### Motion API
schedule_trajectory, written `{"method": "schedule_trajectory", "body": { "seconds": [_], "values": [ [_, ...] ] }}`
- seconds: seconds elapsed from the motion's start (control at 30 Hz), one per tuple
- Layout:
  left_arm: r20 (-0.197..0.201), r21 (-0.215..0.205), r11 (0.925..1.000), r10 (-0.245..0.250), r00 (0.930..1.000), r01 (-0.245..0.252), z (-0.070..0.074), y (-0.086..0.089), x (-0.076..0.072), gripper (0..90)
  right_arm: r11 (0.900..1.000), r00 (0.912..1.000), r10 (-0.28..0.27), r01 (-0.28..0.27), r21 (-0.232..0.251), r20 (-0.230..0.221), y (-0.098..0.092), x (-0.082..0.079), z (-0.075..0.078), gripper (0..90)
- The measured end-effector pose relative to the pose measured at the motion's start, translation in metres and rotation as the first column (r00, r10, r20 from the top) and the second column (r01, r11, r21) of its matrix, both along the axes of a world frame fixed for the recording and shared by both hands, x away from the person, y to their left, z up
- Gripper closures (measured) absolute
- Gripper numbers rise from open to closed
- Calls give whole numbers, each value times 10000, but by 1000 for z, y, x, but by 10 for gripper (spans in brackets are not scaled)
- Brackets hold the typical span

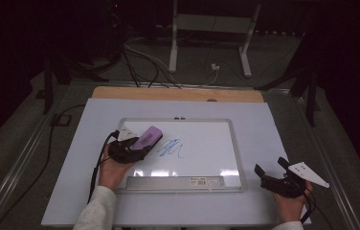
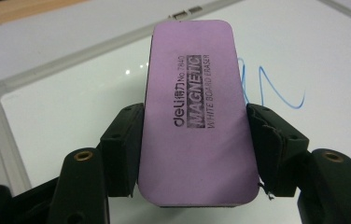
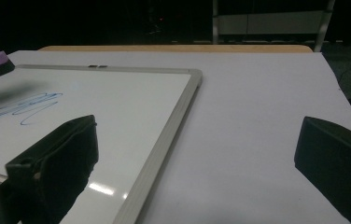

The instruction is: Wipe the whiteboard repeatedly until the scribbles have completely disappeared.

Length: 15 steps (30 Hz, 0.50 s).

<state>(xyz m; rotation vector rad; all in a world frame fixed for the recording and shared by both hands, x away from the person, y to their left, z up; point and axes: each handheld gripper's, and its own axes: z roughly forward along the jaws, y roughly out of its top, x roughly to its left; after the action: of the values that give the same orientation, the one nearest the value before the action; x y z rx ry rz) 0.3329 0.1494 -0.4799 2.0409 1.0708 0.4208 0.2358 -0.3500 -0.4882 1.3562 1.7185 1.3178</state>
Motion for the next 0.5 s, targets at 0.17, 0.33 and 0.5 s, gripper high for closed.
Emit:
{"method": "schedule_trajectory", "body": {
  "seconds": [0.17, 0.33, 0.5],
  "values": [
    [-161, 275, 9995, -126, 9998, 130, -9, -5, -2, 414, 10000, 10000, 10, -10, -29, 33, 0, 0, 0, 0],
    [-325, 571, 9980, -246, 9992, 264, -16, -8, -4, 413, 10000, 10000, -6, 6, -15, 41, -1, 0, 0, 0],
    [-413, 745, 9966, -310, 9987, 340, -22, -11, -7, 413, 10000, 10000, -14, 15, -18, 55, -1, 0, 1, 0]
  ]
}}
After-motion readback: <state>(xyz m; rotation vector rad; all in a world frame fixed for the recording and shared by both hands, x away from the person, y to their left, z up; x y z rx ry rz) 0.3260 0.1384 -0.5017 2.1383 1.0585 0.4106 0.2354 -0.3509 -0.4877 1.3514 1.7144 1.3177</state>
